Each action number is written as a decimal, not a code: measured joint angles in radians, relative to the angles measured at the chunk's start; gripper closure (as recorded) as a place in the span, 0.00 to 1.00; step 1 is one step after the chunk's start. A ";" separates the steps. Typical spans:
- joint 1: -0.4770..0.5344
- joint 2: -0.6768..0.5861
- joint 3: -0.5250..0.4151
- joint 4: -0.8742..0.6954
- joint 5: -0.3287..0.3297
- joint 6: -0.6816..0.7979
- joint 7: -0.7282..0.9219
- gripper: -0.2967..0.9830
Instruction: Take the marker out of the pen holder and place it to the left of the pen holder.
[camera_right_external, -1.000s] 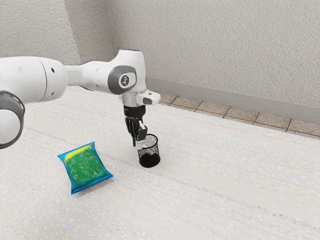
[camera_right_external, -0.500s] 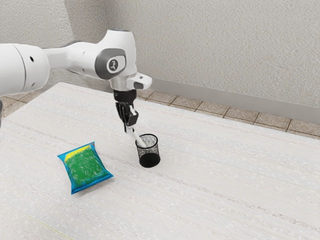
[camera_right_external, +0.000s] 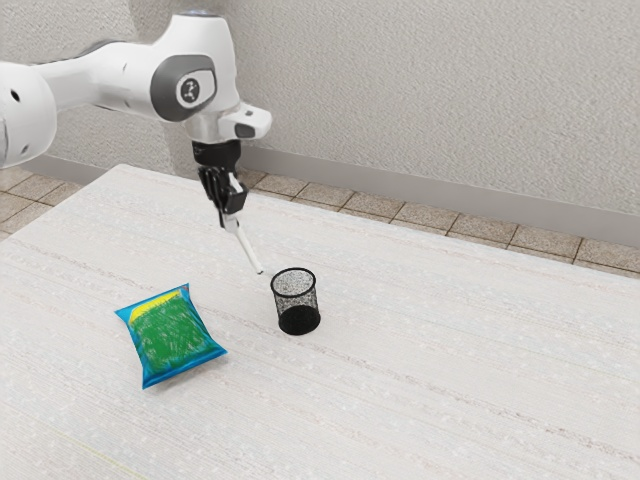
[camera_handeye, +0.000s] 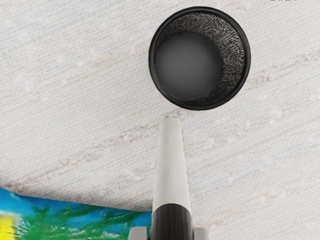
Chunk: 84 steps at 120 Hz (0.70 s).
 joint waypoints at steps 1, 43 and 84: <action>0.001 0.007 0.002 0.005 0.000 0.000 0.000 0.85; 0.082 0.313 0.048 0.205 -0.028 -0.002 0.045 0.85; 0.091 0.309 0.047 0.208 -0.061 -0.012 0.109 0.38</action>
